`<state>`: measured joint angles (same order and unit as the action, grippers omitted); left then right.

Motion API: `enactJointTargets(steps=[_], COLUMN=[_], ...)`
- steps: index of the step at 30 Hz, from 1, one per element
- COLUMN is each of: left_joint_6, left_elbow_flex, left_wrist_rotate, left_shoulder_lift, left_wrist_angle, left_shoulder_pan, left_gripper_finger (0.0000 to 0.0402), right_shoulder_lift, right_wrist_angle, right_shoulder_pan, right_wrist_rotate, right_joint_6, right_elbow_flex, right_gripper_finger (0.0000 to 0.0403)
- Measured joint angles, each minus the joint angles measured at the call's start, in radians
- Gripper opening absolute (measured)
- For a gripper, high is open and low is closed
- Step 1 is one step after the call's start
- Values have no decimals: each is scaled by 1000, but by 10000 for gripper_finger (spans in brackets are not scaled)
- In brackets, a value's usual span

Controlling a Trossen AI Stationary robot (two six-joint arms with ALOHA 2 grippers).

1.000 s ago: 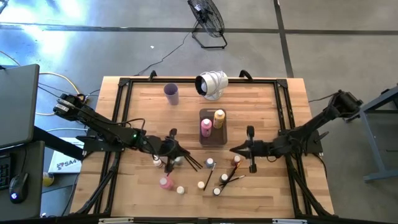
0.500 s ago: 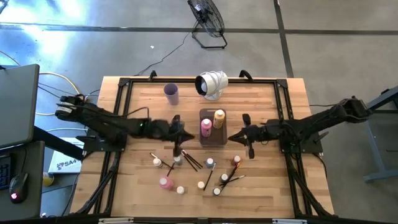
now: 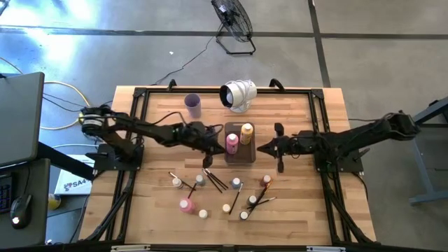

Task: Pick & Place Paint Supplies
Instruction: Put the top pink paint bottle into the black bin

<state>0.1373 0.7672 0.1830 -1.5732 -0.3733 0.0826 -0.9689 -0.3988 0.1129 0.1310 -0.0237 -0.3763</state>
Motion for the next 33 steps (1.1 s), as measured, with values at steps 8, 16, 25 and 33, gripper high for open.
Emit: enactJointTargets(steps=[8,16,25,33], left_joint_6=[7,57,90,133], left_elbow_flex=[87,91,91,91], left_wrist_rotate=[-18,-171,-272,-260], left_shoulder_lift=[-101,-103,-103,-103], left_wrist_angle=[22,32,32,34], left_shoulder_pan=[-11,-77,-96,-96], left_gripper_finger=[6,6,5,5], right_shoulder_lift=[43,74,75,75], right_wrist_angle=[77,112,111,111], right_shoulder_pan=[-84,-135,-142,-142], right_wrist_rotate=[-3,-90,-87,-89], right_joint_6=[-28,-26,-26,-28], right_elbow_flex=[0,-1,0,0], right_gripper_finger=[2,2,2,2])
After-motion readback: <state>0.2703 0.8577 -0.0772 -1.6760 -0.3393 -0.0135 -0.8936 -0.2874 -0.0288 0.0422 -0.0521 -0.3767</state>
